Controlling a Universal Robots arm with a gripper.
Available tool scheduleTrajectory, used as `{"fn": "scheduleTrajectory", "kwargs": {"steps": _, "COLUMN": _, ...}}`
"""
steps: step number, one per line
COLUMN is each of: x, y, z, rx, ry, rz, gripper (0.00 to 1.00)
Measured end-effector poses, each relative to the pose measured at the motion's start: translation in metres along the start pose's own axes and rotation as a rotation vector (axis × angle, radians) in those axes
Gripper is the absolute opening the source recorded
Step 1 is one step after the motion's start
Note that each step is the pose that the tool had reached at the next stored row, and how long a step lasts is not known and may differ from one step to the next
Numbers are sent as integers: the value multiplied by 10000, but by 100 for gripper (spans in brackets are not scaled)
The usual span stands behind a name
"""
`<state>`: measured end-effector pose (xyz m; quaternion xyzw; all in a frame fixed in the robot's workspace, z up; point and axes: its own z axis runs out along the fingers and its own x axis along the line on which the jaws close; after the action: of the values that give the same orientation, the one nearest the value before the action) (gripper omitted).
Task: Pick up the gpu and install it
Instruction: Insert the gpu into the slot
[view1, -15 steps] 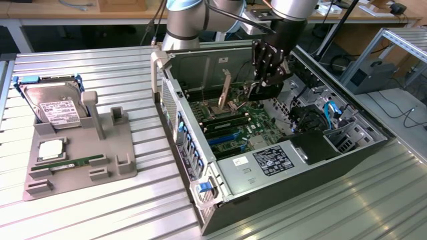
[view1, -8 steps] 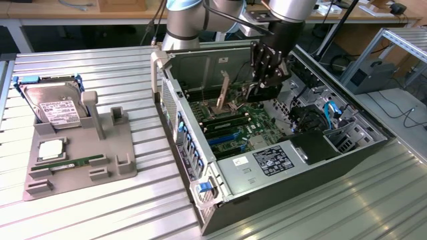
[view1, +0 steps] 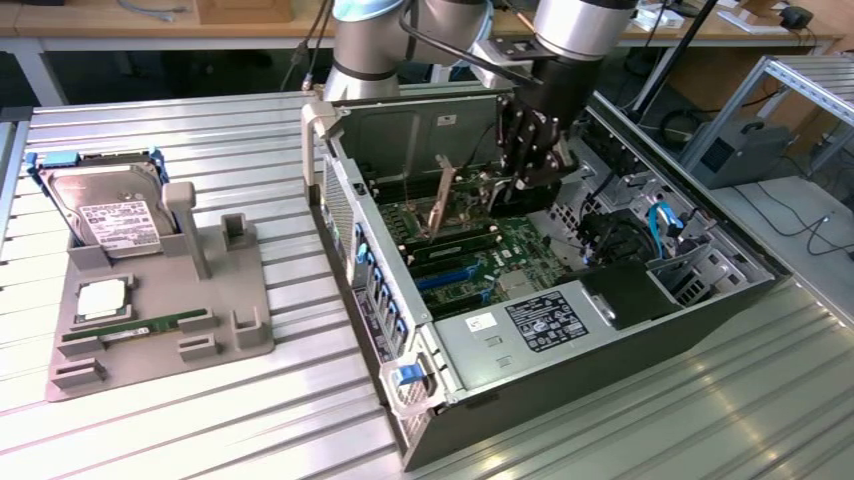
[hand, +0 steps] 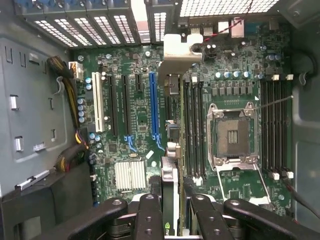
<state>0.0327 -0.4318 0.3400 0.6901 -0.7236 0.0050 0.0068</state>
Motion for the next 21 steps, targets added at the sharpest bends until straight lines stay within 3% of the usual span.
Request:
{"fn": "scheduleTrajectory", "kwargs": {"steps": 5, "x": 30, "y": 102, "z": 110, "rx": 0, "ry": 10, "rz": -1, "gripper": 27}}
{"fn": "scheduleTrajectory", "kwargs": {"steps": 13, "x": 162, "y": 252, "z": 203, "rx": 1, "ry": 18, "rz": -2, "gripper": 27}}
{"fn": "scheduleTrajectory", "kwargs": {"steps": 17, "x": 179, "y": 396, "z": 269, "rx": 0, "ry": 20, "rz": -2, "gripper": 27}}
{"fn": "scheduleTrajectory", "kwargs": {"steps": 21, "x": 190, "y": 443, "z": 339, "rx": 1, "ry": 20, "rz": -1, "gripper": 27}}
